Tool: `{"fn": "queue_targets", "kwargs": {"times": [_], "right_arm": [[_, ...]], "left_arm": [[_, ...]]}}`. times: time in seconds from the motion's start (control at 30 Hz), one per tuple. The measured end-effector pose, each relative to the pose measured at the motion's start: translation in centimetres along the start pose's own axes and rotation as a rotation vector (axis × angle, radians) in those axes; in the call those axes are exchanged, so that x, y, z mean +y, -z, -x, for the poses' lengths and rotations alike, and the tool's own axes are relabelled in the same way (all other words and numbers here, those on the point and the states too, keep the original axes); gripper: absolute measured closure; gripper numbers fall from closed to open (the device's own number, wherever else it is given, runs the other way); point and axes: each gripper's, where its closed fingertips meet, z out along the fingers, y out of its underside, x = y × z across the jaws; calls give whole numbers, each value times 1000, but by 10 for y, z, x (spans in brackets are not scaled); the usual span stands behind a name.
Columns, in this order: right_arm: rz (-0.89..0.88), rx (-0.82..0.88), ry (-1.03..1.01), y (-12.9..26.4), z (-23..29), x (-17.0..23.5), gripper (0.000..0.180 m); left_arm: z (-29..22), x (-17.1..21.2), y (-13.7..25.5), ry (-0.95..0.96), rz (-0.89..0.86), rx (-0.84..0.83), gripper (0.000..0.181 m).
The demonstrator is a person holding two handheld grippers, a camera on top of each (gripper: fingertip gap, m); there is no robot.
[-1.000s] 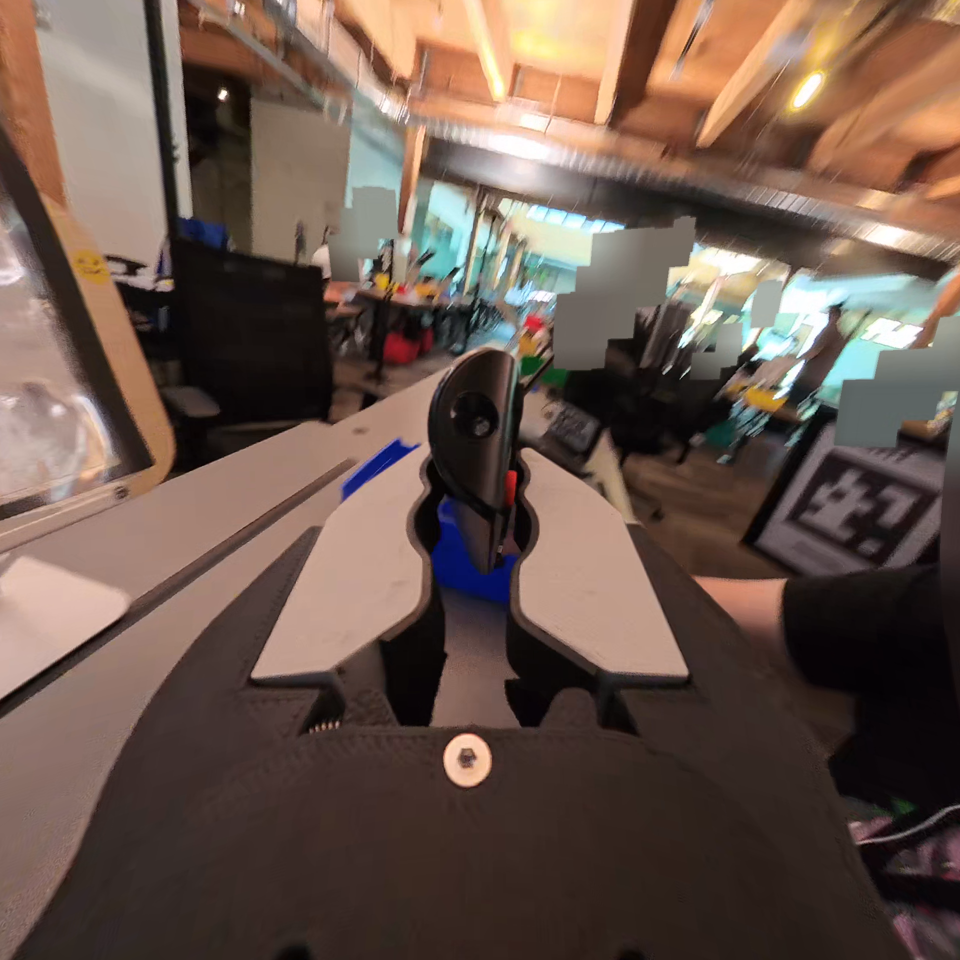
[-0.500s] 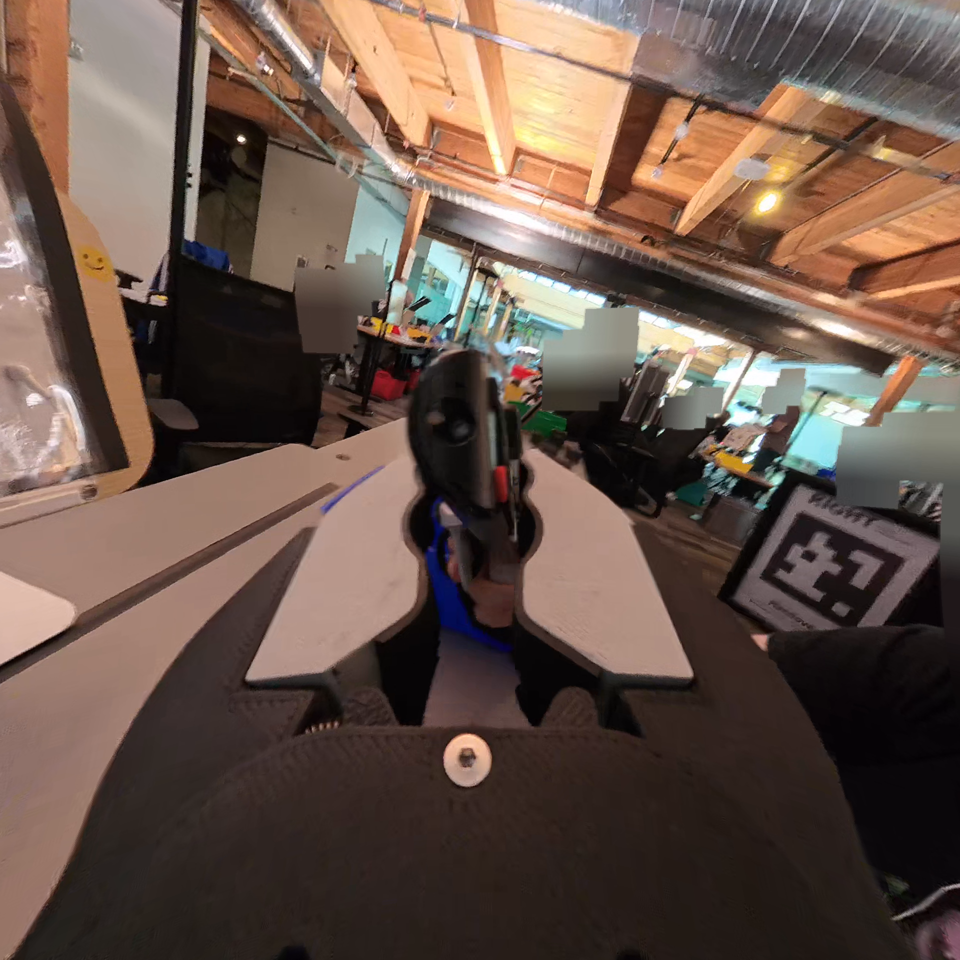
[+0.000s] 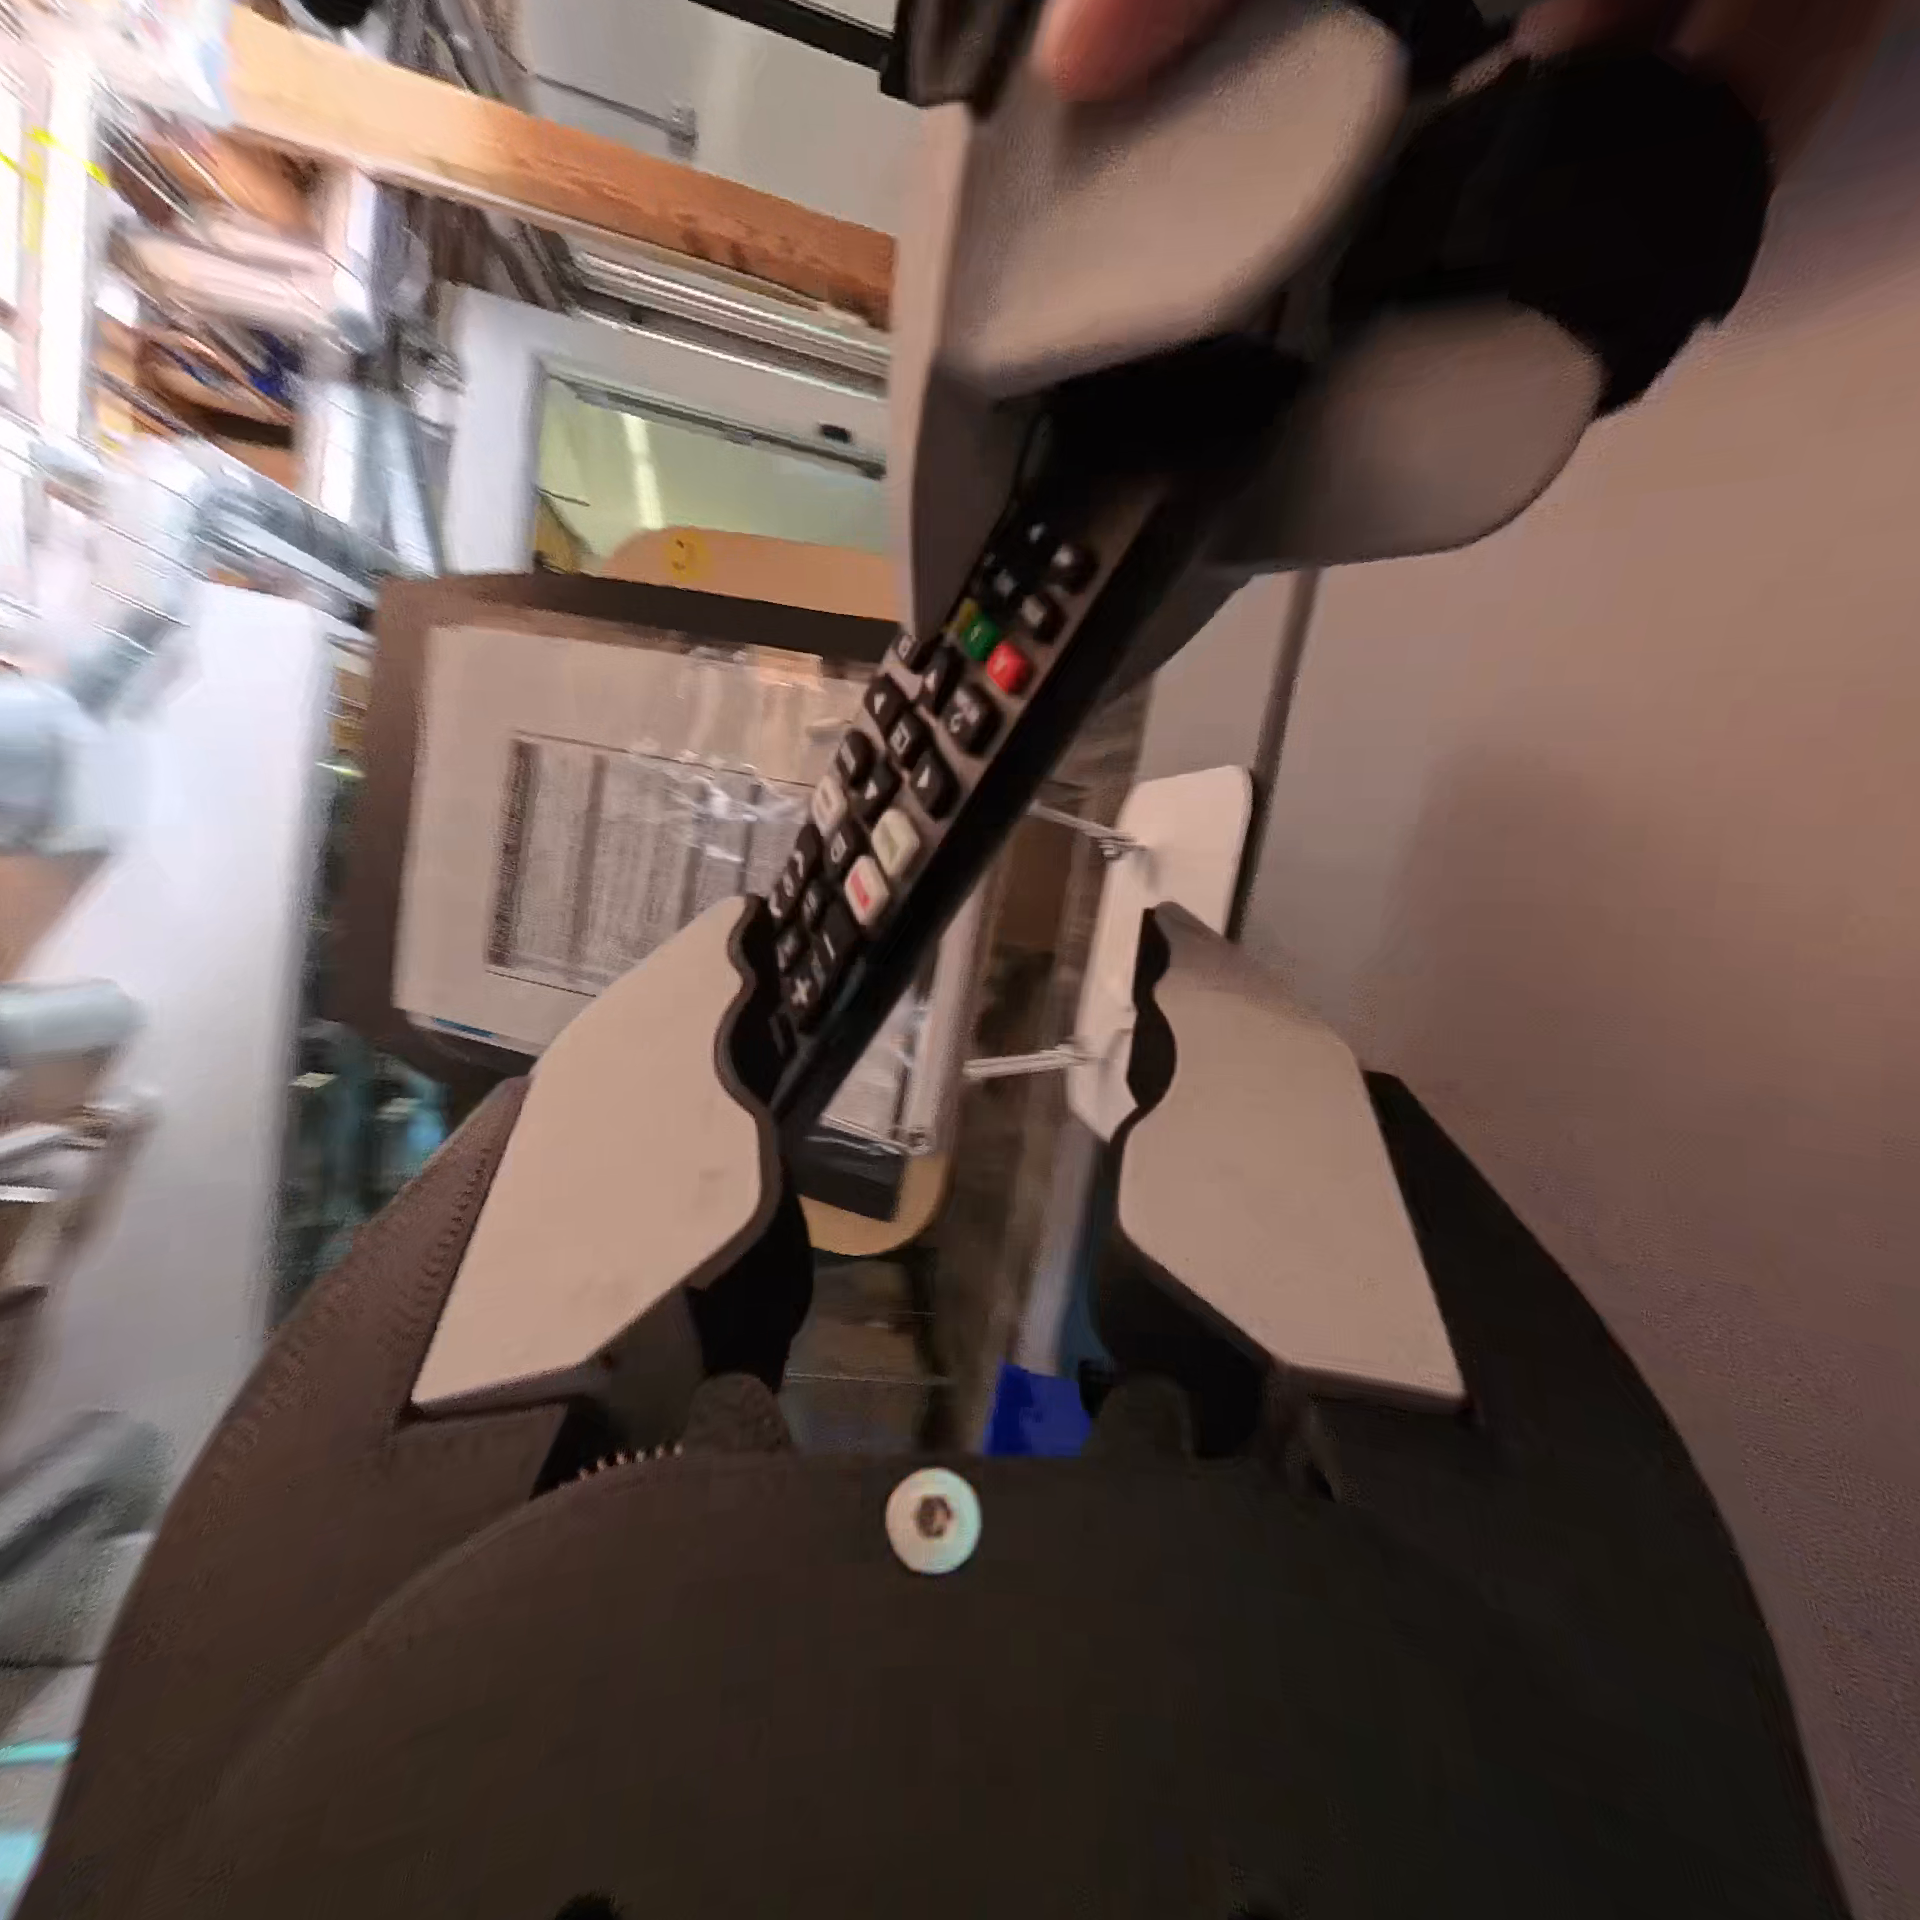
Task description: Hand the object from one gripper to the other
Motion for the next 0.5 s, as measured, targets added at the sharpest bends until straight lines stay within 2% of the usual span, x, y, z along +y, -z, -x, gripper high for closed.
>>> {"fn": "queue_targets", "kwargs": {"times": [0.07,0.17,0.2,0.23,0.3,0.33,0.43,0.5], "right_arm": [[20,20,-12,-3,-1,6,155],[70,45,-29,-9,-2,19,155],[86,68,-24,-12,-3,24,155],[106,81,-11,-14,-4,29,155],[135,89,21,-15,-1,31,153],[155,81,74,-16,4,31,149],[177,66,284,-14,27,21,139],[124,62,453,-8,47,6,132]], "left_arm": [[-2,-2,-2,-104,-4,-61,121],[-5,-1,-5,-134,22,-80,125],[-4,0,-6,-137,22,-88,128],[-4,0,-5,-151,17,-99,143],[-4,2,-5,-165,14,-100,149],[-3,4,-5,-139,18,-89,154],[9,9,-5,17,29,-78,156],[25,13,-2,223,13,-70,156]]}}
